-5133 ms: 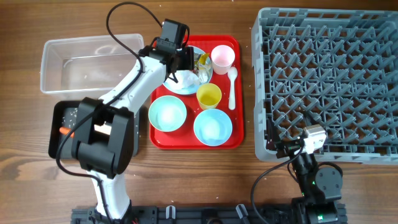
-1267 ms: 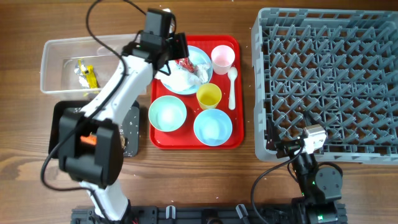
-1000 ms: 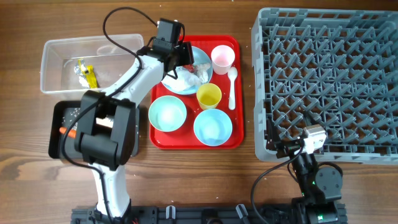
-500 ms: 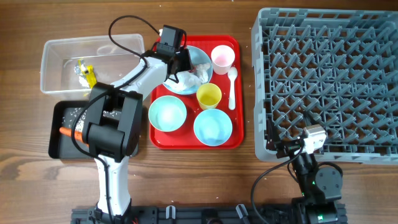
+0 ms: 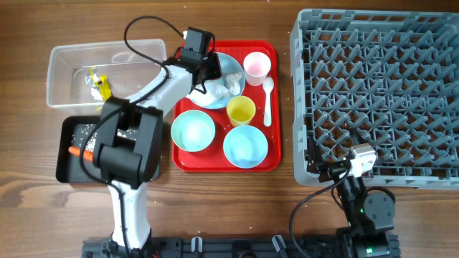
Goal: Sort waste into correct bins and load items into the dishwasher rack
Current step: 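Reach the left gripper to the plate and grasp the red wrapper, then carry the red wrapper and drop it in the clear bin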
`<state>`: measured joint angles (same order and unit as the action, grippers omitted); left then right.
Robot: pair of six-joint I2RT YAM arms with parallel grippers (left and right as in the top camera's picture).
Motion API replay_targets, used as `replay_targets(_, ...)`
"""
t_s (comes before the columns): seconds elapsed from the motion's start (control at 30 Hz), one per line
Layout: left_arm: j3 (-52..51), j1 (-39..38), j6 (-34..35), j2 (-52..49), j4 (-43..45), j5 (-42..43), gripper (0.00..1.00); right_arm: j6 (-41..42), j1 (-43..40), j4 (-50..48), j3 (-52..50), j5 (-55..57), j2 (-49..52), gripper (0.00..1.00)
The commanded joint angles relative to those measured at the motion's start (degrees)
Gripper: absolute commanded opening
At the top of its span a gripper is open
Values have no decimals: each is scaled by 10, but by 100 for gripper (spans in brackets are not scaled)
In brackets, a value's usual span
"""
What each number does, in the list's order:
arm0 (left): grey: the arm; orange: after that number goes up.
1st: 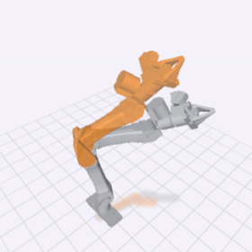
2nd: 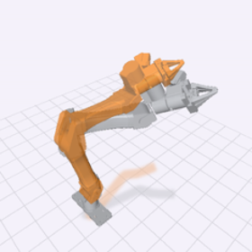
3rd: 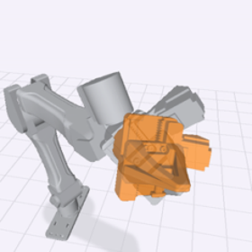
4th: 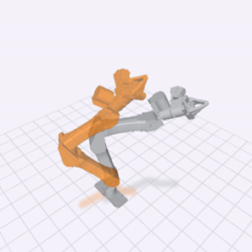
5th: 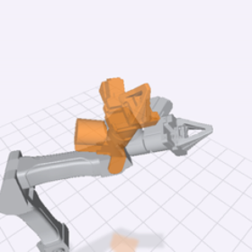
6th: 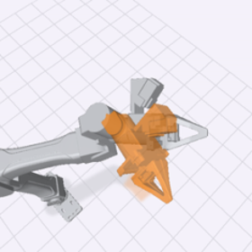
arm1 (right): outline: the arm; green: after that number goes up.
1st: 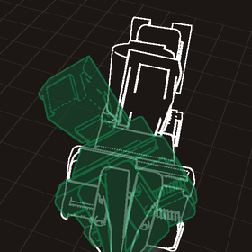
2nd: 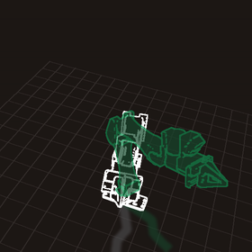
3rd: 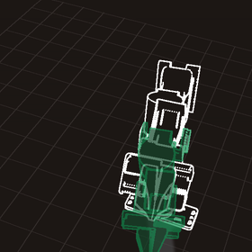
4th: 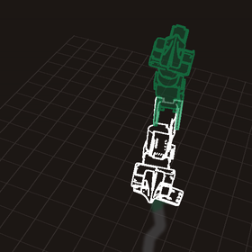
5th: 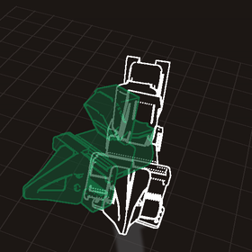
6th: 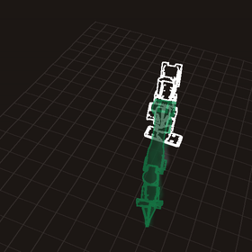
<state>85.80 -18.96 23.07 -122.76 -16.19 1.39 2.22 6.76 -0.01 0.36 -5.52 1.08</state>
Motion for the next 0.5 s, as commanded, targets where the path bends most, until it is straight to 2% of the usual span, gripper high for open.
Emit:
replay_targets(0.0,5,1,-1,98,-3,-4,4,-7,0,-2,-1,5,-1,100)
replay_targets(0.1,5,2,-1,155,-23,-6,4,-7,0,-2,-1,5,-1,100)
replay_targets(0.23,5,14,-1,210,-85,-66,4,-7,0,-3,-1,5,-1,100)
replay_targets(0.3,5,36,-1,227,-141,-99,4,-7,0,-2,-1,5,-1,100)
replay_targets(0.47,5,123,-1,226,-238,-100,4,-7,0,-3,-1,5,-1,100)
